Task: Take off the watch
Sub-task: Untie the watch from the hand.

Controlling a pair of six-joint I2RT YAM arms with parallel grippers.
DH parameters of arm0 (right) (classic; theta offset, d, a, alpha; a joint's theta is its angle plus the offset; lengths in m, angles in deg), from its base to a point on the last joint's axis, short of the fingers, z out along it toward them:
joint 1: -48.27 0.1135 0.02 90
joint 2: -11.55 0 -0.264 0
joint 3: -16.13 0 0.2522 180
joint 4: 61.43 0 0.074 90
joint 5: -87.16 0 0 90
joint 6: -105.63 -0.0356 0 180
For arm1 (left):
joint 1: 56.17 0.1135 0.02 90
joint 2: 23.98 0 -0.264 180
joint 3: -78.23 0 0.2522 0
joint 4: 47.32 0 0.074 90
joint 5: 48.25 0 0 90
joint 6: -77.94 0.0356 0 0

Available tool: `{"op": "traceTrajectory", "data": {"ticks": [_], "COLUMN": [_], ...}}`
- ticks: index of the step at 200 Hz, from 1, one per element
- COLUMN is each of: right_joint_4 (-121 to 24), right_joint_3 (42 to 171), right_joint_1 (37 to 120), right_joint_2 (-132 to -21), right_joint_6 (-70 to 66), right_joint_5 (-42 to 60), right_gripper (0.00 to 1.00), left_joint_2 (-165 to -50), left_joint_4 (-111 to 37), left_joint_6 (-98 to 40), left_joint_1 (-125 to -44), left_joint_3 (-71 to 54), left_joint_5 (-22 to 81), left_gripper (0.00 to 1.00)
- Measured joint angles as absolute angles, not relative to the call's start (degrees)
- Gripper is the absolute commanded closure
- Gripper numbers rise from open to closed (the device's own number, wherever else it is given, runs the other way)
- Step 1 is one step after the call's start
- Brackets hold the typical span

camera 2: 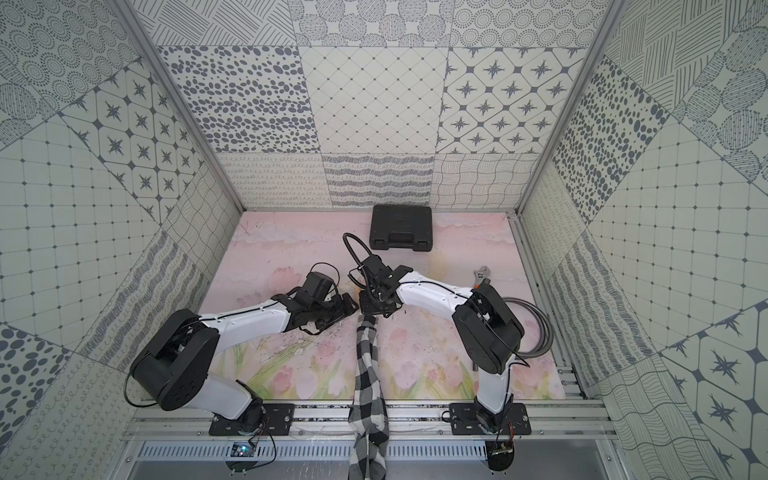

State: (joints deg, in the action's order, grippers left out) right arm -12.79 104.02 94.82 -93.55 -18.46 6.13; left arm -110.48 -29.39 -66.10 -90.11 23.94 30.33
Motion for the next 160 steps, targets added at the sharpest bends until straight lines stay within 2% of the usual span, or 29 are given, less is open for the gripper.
{"op": "traceTrajectory", "data": {"ticks": [110, 160], "right_joint_4": [-14.76, -21.49], "right_joint_3": [102.51, 96.89], "right_joint_1": [93.94, 91.12], "right_joint_2": [-93.38, -91.04], "right_joint_6": [-18.94, -21.98], "right_joint_5": [7.64, 12.58], "right_gripper": [0.67, 0.69], "left_joint_2": [-111.16, -111.14], "left_joint_4": [-31.25, -31.84], "left_joint_6": [-66.54, -66.45], "left_joint_1": [-91.33, -91.33], "left_joint_3": [24.29, 24.74], "left_joint_5": [29.85, 29.98], "left_gripper": [0.13, 0.16]}}
